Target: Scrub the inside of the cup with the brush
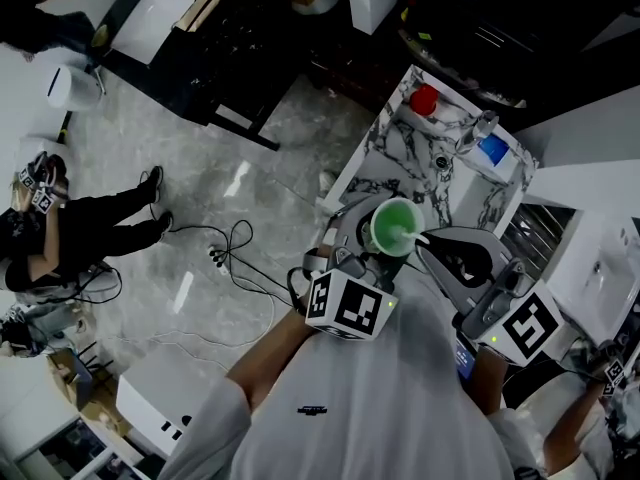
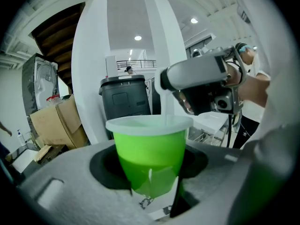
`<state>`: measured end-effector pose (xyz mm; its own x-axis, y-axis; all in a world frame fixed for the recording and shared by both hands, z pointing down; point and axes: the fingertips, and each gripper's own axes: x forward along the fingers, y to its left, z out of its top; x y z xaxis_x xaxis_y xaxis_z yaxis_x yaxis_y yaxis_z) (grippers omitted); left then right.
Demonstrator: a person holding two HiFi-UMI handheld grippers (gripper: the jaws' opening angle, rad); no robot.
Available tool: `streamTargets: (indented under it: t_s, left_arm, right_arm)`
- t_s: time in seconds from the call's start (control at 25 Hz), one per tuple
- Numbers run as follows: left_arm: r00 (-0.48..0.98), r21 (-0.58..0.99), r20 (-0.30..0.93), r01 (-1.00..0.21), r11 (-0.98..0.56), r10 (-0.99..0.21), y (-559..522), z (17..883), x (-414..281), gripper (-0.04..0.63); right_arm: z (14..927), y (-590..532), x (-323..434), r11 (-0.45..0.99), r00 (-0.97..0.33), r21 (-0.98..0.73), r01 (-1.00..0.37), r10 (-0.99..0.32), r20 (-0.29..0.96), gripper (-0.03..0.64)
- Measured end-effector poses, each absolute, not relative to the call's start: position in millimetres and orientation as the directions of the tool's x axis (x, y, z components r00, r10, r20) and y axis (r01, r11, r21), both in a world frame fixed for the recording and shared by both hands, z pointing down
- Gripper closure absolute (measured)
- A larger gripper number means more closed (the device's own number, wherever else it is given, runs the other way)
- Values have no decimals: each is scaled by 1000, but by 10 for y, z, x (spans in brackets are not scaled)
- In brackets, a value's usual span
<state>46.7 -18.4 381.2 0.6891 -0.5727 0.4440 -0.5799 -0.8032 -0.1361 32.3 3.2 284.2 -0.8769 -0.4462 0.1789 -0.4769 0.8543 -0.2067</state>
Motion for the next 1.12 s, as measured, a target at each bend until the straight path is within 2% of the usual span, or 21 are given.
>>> streamTargets:
  t_s: [0.32, 0.68, 0.88, 1.0, 1.12]
  left_arm:
    - [686, -141, 447, -579, -803, -573, -194, 3804, 449, 355]
    - [685, -139, 448, -582, -801, -575, -213, 3808, 475, 355]
    - [679, -145, 449, -585, -798, -580, -237, 3805, 445, 354]
    - [682, -155, 452, -575, -804, -575, -216, 3795, 469, 354]
    - [686, -156, 450, -569, -807, -571, -208, 3770, 508, 356]
  right_arm:
    - [2868, -117, 321, 823, -844, -190, -536, -516, 149, 597]
    - [2750, -39, 162, 851, -885, -253, -460, -463, 53, 597]
    - [2815, 41, 226, 850, -891, -270, -453, -437, 123, 597]
    - [2848, -18, 305, 828, -860, -236, -509, -479, 177, 597]
    - [2840, -89, 323, 818, -847, -220, -532, -504, 170, 597]
